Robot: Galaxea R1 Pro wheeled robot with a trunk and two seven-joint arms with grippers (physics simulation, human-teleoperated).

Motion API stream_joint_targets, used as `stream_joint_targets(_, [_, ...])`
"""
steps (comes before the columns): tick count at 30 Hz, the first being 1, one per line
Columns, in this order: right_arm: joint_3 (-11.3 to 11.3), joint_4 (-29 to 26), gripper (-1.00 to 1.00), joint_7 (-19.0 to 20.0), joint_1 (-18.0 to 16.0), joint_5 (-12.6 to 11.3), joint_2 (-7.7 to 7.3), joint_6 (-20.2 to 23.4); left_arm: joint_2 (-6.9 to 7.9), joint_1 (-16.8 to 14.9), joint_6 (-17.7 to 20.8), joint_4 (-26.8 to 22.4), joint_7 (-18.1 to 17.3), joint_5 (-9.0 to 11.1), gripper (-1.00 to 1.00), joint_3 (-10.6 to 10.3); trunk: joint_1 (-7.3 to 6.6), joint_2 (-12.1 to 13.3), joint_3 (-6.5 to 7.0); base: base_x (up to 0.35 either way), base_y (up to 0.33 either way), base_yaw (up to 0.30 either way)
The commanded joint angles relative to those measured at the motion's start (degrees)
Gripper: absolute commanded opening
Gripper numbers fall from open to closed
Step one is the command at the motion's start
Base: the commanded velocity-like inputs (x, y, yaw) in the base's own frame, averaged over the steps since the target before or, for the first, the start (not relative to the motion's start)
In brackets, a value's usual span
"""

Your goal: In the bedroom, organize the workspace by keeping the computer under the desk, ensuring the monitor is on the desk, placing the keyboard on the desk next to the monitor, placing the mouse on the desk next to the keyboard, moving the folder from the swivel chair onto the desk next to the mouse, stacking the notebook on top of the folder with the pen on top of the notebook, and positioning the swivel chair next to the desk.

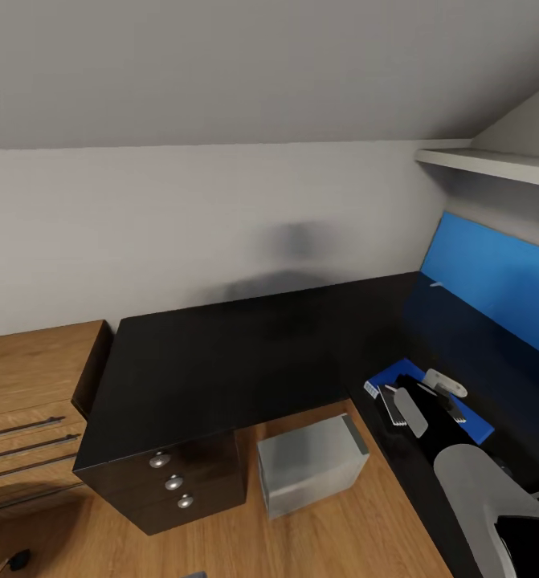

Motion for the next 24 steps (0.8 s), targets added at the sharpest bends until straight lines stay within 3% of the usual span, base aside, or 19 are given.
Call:
stream_joint_targets(1, [0.03, -0.13, 1.00, -0.25, -0.01, -0.15, -0.01, 0.40, 0.05, -0.01, -0.09, -0.11, 0.33, 0.46, 1.00, -0.18, 0.01, -0.04, -0.05, 0.000, 0.000, 0.000])
stream_joint_targets(15, [0.29, -2.17, 1.00, -0.33, -0.01, -0.14, 0.15, 0.39, 0.05, -0.01, -0.05, -0.11, 0.33, 0.54, 1.00, -0.18, 0.01, -0.04, -0.05, 0.000, 0.000, 0.000])
stream_joint_targets(19, [1.42, -9.99, 1.00, -0.88, 0.23, 0.02, 0.59, 0.90, 0.05, -0.01, -0.08, -0.11, 0.35, 0.48, 1.00, -0.13, 0.01, -0.04, -0.05, 0.000, 0.000, 0.000])
stream_joint_targets(24, [5.82, -18.17, 1.00, -3.71, 1.36, -0.07, 2.20, 2.00, 0.05, -0.01, -0.09, -0.11, 0.34, 0.51, 1.00, -0.10, 0.01, -0.04, -0.05, 0.000, 0.000, 0.000])
